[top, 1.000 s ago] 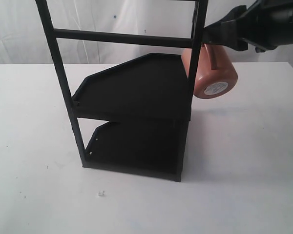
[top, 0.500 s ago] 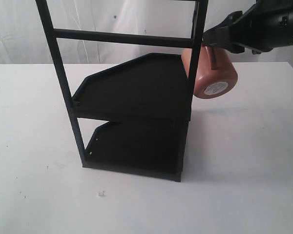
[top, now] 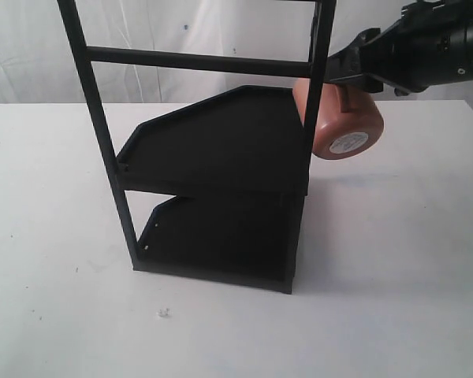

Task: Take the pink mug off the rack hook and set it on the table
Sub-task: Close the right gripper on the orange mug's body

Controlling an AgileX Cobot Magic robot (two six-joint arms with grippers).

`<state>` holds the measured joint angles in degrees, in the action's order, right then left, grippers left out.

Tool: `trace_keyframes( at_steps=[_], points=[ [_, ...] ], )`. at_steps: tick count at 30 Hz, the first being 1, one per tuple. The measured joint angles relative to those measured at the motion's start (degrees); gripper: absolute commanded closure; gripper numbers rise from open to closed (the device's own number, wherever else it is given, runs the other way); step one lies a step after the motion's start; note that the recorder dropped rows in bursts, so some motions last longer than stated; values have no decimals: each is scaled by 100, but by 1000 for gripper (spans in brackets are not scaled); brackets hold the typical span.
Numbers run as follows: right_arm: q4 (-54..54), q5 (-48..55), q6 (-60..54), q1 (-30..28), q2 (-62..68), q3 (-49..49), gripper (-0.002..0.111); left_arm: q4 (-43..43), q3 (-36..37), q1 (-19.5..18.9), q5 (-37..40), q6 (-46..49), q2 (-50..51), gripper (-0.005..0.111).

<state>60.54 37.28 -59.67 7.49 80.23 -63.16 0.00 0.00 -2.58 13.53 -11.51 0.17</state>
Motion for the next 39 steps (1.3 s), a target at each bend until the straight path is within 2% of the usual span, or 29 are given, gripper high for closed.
trace_keyframes(
  at_steps=[4, 10, 24, 39],
  points=[
    [13, 32, 0, 0, 37, 0, 68, 0, 0, 0, 0, 0, 0, 107],
    [55, 137, 0, 0, 84, -4, 83, 0, 0, 0, 0, 0, 0, 107],
    [17, 455, 0, 0, 120, -4, 108, 0, 0, 0, 0, 0, 0, 107],
    [-65, 519, 0, 0, -70, -4, 108, 0, 0, 0, 0, 0, 0, 107]
  ],
)
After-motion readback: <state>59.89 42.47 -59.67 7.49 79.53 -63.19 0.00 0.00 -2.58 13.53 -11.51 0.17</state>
